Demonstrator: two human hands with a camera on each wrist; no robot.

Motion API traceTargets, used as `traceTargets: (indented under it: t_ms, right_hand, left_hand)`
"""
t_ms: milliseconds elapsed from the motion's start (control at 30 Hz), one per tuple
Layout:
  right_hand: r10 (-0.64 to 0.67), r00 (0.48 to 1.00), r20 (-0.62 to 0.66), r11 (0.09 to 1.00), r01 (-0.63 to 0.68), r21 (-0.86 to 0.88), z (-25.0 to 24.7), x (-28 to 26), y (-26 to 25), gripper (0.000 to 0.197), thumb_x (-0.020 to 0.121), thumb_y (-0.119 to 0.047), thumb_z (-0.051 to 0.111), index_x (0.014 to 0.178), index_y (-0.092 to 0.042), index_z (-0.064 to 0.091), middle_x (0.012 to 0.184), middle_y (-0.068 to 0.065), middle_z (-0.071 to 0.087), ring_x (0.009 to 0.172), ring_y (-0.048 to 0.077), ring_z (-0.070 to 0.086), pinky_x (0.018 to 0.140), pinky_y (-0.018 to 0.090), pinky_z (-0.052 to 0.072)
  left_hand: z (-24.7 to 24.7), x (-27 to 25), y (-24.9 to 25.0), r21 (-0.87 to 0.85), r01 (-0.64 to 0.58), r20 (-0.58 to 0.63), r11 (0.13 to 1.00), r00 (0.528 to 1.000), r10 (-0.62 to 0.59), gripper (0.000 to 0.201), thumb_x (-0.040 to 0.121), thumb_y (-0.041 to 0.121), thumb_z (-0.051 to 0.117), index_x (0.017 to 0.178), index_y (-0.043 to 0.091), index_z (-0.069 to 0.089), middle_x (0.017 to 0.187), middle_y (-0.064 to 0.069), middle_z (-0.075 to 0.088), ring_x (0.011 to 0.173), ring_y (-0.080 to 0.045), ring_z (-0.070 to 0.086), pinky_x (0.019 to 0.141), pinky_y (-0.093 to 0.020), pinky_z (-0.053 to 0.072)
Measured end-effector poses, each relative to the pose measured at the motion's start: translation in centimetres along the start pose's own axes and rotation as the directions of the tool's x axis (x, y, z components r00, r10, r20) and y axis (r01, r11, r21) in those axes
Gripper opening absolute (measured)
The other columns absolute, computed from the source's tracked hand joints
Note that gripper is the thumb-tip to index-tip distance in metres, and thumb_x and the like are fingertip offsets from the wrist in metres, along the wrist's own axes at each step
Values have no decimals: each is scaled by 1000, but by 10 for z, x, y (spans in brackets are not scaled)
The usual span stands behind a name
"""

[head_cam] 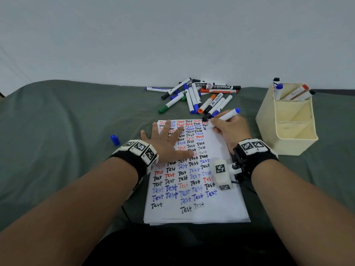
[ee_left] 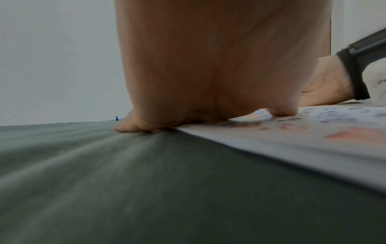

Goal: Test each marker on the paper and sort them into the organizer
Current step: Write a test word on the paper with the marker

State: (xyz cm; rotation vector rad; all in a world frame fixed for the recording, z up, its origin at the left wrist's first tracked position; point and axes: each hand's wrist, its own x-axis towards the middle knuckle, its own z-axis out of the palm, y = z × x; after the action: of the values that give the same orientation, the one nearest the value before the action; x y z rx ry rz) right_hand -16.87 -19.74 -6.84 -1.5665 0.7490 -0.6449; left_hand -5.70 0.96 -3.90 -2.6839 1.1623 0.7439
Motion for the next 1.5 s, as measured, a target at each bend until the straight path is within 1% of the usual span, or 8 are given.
traceTargets:
  t_ms: [133,267,567,700,800,1167,1400,1500]
  right_hand:
    - [-8,1000,2,999,8,-40,0,0,0,8,82,-16,79,83,-15,71,67,-4,71,60,6,65,66,28,55]
    - [4,1000,10,999,-4,-51,1,-1,-1,9,83,-15,78,85,-16,69,69,-3,70,61,6,65,73,32,59]
    - [-30,999,17,997,32,-74,0,-2,-1,8,83,-18,80,81,-19,72,69,-4,72,61,6,65,67,28,55]
    - [-13,1000,5,996,14,-90,0,0,0,8,85,-19,78,87,-17,71,72,-3,70,64,7,64,72,32,57]
    - [-3,1000,3,996,4,-87,-1,2,2,11,85,-21,78,91,-15,71,68,-6,69,62,5,63,70,31,54]
    - [-8,1000,-5,993,7,-116,-2,3,3,8,82,-25,78,82,-24,70,68,-7,71,61,3,64,69,32,53]
    - [-13,1000,-3,990,12,-142,-3,0,1,8,83,-21,77,85,-20,69,67,-8,69,61,4,64,71,34,56]
    - [-25,999,-21,990,22,-137,-3,-1,0,7,84,-19,75,84,-19,68,63,-9,67,58,2,62,66,30,51]
  left_hand:
    - [-1,-2,1,-1,2,4,1000,1000,-2,109,63,103,25,150,54,-19,161,9,-33,148,-35,-29,114,-72,-6]
    - [-1,-3,2,0,9,2,1000,1000,-9,109,64,102,26,151,53,-18,162,9,-33,149,-35,-28,114,-72,-6]
    - [1,0,0,-9,4,3,1000,1000,-4,113,57,106,22,149,55,-19,161,10,-34,148,-34,-29,113,-72,-9]
    - [1,2,-1,-12,-1,0,1000,1000,1,113,56,107,22,149,56,-19,161,10,-33,149,-34,-29,113,-72,-8]
    - [1,2,-1,-11,0,3,1000,1000,0,113,56,107,22,149,56,-20,161,10,-34,148,-34,-29,113,-73,-9]
    - [1,1,-1,-8,1,1,1000,1000,-1,111,60,105,24,150,55,-19,161,10,-33,148,-35,-29,113,-72,-8]
    - [1,1,-2,-6,-2,0,1000,1000,2,111,58,106,23,149,56,-19,161,10,-33,148,-35,-29,113,-72,-9]
    - [2,1,-2,-6,-4,-11,1000,1000,4,110,60,105,23,149,56,-20,161,10,-33,148,-35,-29,113,-73,-9]
